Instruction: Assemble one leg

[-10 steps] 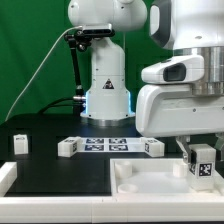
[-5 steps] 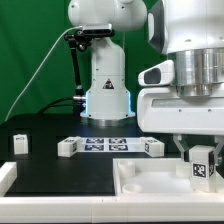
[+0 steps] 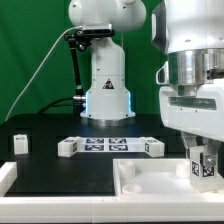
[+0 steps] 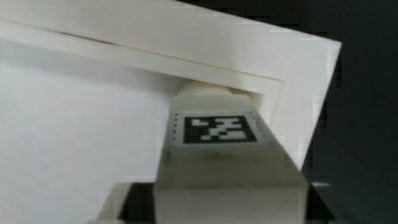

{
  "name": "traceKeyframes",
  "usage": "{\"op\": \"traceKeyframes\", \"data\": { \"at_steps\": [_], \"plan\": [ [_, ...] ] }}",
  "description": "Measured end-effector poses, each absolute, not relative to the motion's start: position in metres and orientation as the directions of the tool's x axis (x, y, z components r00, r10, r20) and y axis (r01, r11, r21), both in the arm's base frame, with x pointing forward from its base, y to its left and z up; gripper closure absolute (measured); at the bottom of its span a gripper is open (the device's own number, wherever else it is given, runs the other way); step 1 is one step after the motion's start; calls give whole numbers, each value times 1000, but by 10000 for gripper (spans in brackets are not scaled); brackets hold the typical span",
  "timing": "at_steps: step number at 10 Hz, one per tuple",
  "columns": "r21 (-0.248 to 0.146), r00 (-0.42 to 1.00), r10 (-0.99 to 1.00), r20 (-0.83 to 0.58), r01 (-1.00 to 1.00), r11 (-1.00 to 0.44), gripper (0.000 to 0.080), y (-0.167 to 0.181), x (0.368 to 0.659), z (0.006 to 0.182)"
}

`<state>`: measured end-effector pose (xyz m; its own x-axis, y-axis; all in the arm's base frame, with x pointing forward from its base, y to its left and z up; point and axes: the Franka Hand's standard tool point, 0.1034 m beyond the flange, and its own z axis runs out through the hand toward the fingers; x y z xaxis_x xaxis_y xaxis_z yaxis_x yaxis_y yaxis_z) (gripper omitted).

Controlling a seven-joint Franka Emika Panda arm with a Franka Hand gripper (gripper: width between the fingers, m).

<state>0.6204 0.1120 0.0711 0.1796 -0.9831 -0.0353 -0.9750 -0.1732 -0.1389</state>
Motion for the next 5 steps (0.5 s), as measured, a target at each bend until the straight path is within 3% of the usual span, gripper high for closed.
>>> {"op": "traceKeyframes", "data": {
  "at_steps": [2, 3, 4, 5],
  "plan": [
    [-126, 0, -997, -74, -992, 10, 508, 113, 619, 71],
    [-126, 1, -997, -74, -992, 8, 508, 113, 619, 71],
    [-127, 30, -997, -69, -992, -21, 432, 113, 619, 70],
    [-135, 145, -988, -53, -981, -137, 297, 112, 620, 70]
  ]
}}
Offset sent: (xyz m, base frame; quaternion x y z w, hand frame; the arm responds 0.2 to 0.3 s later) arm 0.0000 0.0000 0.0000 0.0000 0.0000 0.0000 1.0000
